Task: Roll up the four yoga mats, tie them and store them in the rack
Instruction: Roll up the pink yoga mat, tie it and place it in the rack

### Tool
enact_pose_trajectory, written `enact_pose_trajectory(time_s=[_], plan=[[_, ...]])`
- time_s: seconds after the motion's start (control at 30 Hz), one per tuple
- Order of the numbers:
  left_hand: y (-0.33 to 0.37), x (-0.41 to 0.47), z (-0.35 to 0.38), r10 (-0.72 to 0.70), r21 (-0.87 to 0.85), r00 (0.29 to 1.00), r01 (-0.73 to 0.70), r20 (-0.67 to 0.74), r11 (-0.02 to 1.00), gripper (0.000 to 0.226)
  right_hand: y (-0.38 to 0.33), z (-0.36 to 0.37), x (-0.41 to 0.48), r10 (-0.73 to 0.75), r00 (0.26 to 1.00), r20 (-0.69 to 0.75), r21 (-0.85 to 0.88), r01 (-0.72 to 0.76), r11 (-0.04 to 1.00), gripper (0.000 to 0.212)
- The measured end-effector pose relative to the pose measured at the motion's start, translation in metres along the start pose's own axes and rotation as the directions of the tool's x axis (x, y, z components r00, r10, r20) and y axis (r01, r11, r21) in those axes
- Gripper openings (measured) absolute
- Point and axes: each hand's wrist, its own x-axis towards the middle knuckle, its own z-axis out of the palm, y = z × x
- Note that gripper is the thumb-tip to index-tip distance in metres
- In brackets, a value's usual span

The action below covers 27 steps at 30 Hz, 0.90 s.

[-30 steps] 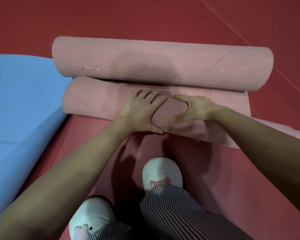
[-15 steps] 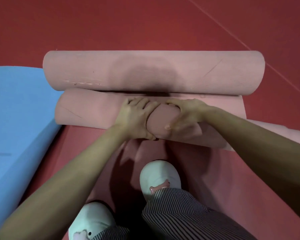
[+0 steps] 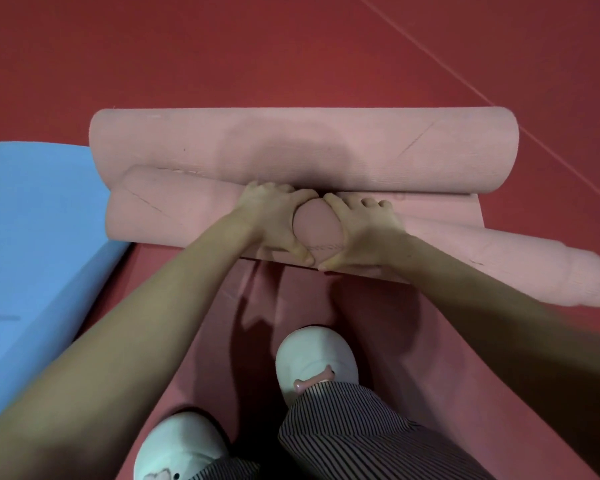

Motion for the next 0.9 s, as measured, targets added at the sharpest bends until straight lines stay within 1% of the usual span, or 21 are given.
enact_pose_trajectory(time_s=[0.07,0.17,0.2,0.23,0.3,0.33,0.37,0.43,0.47,0.5,0.53,0.57,0.6,0.63,0.67,0.7,0.73,0.77,0.83,0.87,0.9], plan=[[0.002,-0.008,0.006,0.006,0.021,0.999,-0.005,-0.050,1.000,0.111,-0.002,0.004,-0.003,-0.035,0.998,-0.048,-0.061,0.032,0.998,0.118],[0.008,-0.021,0.016,0.022,0.012,0.992,-0.020,-0.127,1.000,0.113,-0.007,0.020,-0.014,-0.087,0.969,-0.229,-0.129,0.058,0.990,0.108],[0.010,-0.025,0.019,0.024,0.004,0.990,-0.024,-0.141,1.000,0.113,-0.007,0.022,-0.017,-0.108,0.961,-0.255,-0.146,0.072,0.987,0.107],[0.013,-0.028,0.023,0.023,-0.004,0.989,-0.024,-0.145,1.000,0.112,-0.006,0.022,-0.019,-0.110,0.972,-0.207,-0.152,0.079,0.985,0.108],[0.021,-0.035,0.031,0.007,-0.027,0.993,-0.010,-0.120,1.000,0.112,-0.003,0.020,-0.023,-0.115,0.993,-0.031,-0.144,0.109,0.983,0.116],[0.024,-0.037,0.033,-0.010,-0.035,0.995,0.007,-0.095,0.999,0.112,0.000,0.019,-0.023,-0.124,0.992,0.031,-0.121,0.127,0.984,0.119],[0.026,-0.037,0.034,-0.026,-0.044,0.997,0.023,-0.073,0.999,0.112,0.002,0.017,-0.023,-0.129,0.990,0.052,-0.097,0.133,0.986,0.121],[0.024,-0.032,0.030,-0.040,-0.069,0.999,0.040,-0.001,0.997,0.114,0.003,0.014,-0.023,-0.136,0.990,0.039,-0.028,0.137,0.990,0.121],[0.021,-0.029,0.024,-0.036,-0.103,0.998,0.041,0.050,0.994,0.114,0.004,0.013,-0.022,-0.137,0.990,0.033,0.011,0.137,0.990,0.120],[0.016,-0.026,0.020,-0.035,-0.187,0.994,0.054,0.103,0.981,0.111,0.005,0.012,-0.021,-0.141,0.989,0.036,0.038,0.139,0.990,0.118],[0.012,-0.023,0.015,-0.048,-0.324,0.989,0.091,0.139,0.942,0.107,0.006,0.012,-0.020,-0.148,0.988,0.042,0.056,0.145,0.988,0.117],[0.008,-0.019,0.011,-0.080,-0.478,0.986,0.143,0.149,0.867,0.101,0.008,0.011,-0.019,-0.153,0.987,0.049,0.071,0.150,0.986,0.116],[0.005,-0.014,0.009,-0.128,-0.583,0.984,0.176,0.123,0.793,0.095,0.009,0.009,-0.017,-0.157,0.986,0.059,0.090,0.151,0.984,0.115],[0.004,-0.008,0.008,-0.179,-0.611,0.981,0.187,0.075,0.769,0.090,0.011,0.007,-0.015,-0.157,0.985,0.074,0.108,0.149,0.983,0.115],[0.005,-0.003,0.006,-0.215,-0.548,0.976,0.189,0.018,0.814,0.088,0.013,0.005,-0.012,-0.158,0.983,0.093,0.116,0.146,0.982,0.115],[0.005,0.002,0.006,-0.229,-0.445,0.973,0.194,-0.025,0.874,0.087,0.014,0.003,-0.009,-0.159,0.980,0.116,0.117,0.146,0.982,0.115],[0.006,0.007,0.006,-0.214,-0.340,0.976,0.186,-0.048,0.922,0.087,0.015,0.001,-0.006,-0.161,0.977,0.137,0.119,0.146,0.982,0.114],[0.006,0.011,0.006,-0.193,-0.275,0.980,0.175,-0.039,0.945,0.084,0.016,-0.001,-0.001,-0.157,0.975,0.159,0.126,0.138,0.982,0.112],[0.004,0.018,0.008,-0.177,-0.252,0.984,0.181,0.038,0.951,0.077,0.016,-0.007,0.007,-0.136,0.969,0.204,0.162,0.103,0.981,0.106],[0.002,0.019,0.007,-0.185,-0.276,0.980,0.198,0.074,0.941,0.074,0.017,-0.009,0.012,-0.131,0.961,0.242,0.191,0.085,0.978,0.105],[0.001,0.019,0.006,-0.194,-0.295,0.978,0.209,0.079,0.932,0.072,0.018,-0.012,0.016,-0.139,0.949,0.284,0.242,0.069,0.968,0.104]])
